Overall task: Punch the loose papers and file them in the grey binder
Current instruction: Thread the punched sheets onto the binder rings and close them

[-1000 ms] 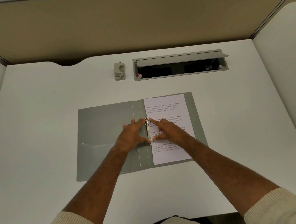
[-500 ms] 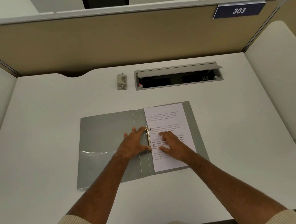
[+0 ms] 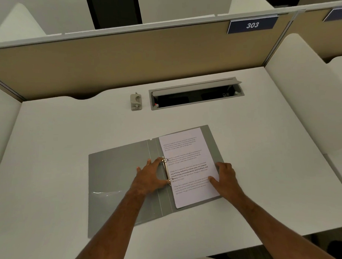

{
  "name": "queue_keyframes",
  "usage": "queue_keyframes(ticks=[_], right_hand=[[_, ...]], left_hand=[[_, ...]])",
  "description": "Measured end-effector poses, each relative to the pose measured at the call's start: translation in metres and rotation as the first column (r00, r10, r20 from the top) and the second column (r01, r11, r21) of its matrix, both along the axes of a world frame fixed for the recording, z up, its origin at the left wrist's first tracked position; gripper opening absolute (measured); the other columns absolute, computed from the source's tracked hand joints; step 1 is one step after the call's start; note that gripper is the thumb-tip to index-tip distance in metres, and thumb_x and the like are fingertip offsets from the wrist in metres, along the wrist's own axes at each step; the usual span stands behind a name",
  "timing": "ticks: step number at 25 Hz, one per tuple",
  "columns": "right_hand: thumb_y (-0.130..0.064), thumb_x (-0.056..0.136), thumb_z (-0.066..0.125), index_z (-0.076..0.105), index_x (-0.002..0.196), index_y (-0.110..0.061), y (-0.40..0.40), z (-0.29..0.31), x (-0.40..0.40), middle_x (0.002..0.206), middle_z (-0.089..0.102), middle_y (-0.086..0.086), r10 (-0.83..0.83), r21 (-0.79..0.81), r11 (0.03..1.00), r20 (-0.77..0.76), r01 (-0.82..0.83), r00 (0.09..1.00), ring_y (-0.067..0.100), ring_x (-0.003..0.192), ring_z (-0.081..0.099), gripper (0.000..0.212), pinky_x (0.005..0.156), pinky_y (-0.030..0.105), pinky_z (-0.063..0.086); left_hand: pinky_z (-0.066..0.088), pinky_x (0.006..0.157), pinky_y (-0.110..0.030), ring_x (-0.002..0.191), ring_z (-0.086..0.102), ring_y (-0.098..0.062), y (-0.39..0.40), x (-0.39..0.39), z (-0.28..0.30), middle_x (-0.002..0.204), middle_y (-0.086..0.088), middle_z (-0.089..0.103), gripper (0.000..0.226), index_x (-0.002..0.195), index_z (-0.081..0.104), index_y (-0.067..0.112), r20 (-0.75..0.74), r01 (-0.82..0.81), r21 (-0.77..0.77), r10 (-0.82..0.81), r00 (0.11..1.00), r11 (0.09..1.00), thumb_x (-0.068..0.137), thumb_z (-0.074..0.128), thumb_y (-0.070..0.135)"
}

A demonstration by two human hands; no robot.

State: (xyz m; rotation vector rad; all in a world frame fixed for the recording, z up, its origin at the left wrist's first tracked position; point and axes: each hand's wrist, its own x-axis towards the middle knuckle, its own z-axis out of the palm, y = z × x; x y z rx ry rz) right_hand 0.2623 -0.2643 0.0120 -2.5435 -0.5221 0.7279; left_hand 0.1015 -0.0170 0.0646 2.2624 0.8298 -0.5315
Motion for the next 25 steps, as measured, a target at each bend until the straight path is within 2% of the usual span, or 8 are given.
queue_keyframes(ticks=[7, 12, 15, 17, 20, 22, 23, 25], right_hand=[[-0.037, 0.092, 0.07, 0.051, 0.128, -0.014, -0.001, 0.002, -0.001, 0.129, 0.048, 0.009, -0.103, -0.029, 0.994, -0.07, 0.102, 0.992, 0.029, 0.12, 0.052, 0.047, 0.1, 0.044, 0.051], [-0.045, 0.089, 0.072, 0.053, 0.125, -0.015, 0.009, 0.001, -0.007, 0.124, 0.052, 0.007, -0.129, -0.025, 0.992, -0.082, 0.127, 0.988, 0.027, 0.116, 0.055, 0.051, 0.097, 0.045, 0.052], [-0.053, 0.087, 0.071, 0.054, 0.121, -0.015, 0.013, 0.002, -0.004, 0.12, 0.058, 0.006, -0.136, -0.043, 0.99, -0.105, 0.132, 0.985, 0.027, 0.111, 0.059, 0.054, 0.094, 0.042, 0.054], [-0.051, 0.089, 0.07, 0.056, 0.115, -0.011, 0.015, 0.006, 0.001, 0.11, 0.061, 0.005, -0.141, -0.036, 0.99, -0.132, 0.137, 0.981, 0.026, 0.103, 0.062, 0.05, 0.088, 0.038, 0.054], [-0.043, 0.092, 0.07, 0.065, 0.088, -0.011, 0.019, 0.011, 0.004, 0.089, 0.069, 0.002, -0.143, 0.015, 0.989, -0.183, 0.148, 0.973, 0.023, 0.083, 0.067, 0.032, 0.074, 0.036, 0.055], [-0.043, 0.091, 0.07, 0.066, 0.071, -0.016, 0.025, 0.012, -0.002, 0.079, 0.072, 0.0, -0.124, 0.055, 0.989, -0.219, 0.139, 0.968, 0.022, 0.075, 0.069, 0.033, 0.072, 0.038, 0.058], [-0.045, 0.09, 0.071, 0.065, 0.069, -0.018, 0.027, 0.013, -0.006, 0.079, 0.073, 0.0, -0.133, 0.075, 0.985, -0.263, 0.158, 0.956, 0.021, 0.075, 0.07, 0.034, 0.073, 0.037, 0.058], [-0.05, 0.087, 0.072, 0.067, 0.08, -0.012, 0.033, 0.013, -0.014, 0.086, 0.075, 0.003, -0.164, 0.143, 0.961, -0.392, 0.236, 0.905, 0.022, 0.082, 0.073, 0.039, 0.078, 0.037, 0.06]], left_hand=[[0.008, 0.126, -0.058, 0.156, 0.02, -0.035, -0.004, -0.007, -0.008, 0.169, -0.015, 0.02, 0.104, 0.16, 0.021, 0.034, 0.007, -0.003, 0.008, 0.003, 1.0, 1.0, 0.078, 0.08, 0.059], [0.009, 0.125, -0.058, 0.155, 0.024, -0.036, -0.001, -0.005, -0.017, 0.169, -0.018, 0.017, 0.108, 0.161, 0.02, 0.032, -0.031, -0.002, 0.022, 0.003, 1.0, 1.0, 0.076, 0.08, 0.061], [0.009, 0.125, -0.059, 0.156, 0.022, -0.033, 0.001, -0.006, -0.02, 0.167, -0.019, 0.023, 0.106, 0.16, 0.024, 0.031, -0.02, 0.013, 0.032, -0.013, 1.0, 0.999, 0.076, 0.082, 0.059], [0.01, 0.125, -0.06, 0.155, 0.023, -0.032, 0.002, -0.005, -0.022, 0.167, -0.017, 0.027, 0.106, 0.16, 0.024, 0.03, -0.018, 0.023, 0.042, -0.023, 1.0, 0.999, 0.075, 0.082, 0.059], [0.011, 0.125, -0.06, 0.155, 0.024, -0.031, 0.002, -0.005, -0.023, 0.166, -0.015, 0.03, 0.105, 0.159, 0.025, 0.03, -0.009, 0.02, 0.044, -0.02, 1.0, 0.999, 0.075, 0.083, 0.058], [0.01, 0.125, -0.059, 0.155, 0.025, -0.032, 0.001, -0.005, -0.023, 0.166, -0.016, 0.03, 0.105, 0.159, 0.025, 0.03, -0.01, 0.027, 0.053, -0.026, 1.0, 0.998, 0.076, 0.083, 0.057], [0.01, 0.125, -0.06, 0.155, 0.025, -0.032, 0.001, -0.004, -0.023, 0.165, -0.016, 0.03, 0.105, 0.159, 0.025, 0.03, -0.01, 0.029, 0.054, -0.028, 1.0, 0.998, 0.076, 0.083, 0.057], [0.011, 0.125, -0.06, 0.154, 0.026, -0.032, 0.001, -0.003, -0.024, 0.165, -0.016, 0.03, 0.105, 0.159, 0.025, 0.03, -0.009, 0.027, 0.057, -0.026, 1.0, 0.998, 0.076, 0.083, 0.057]])
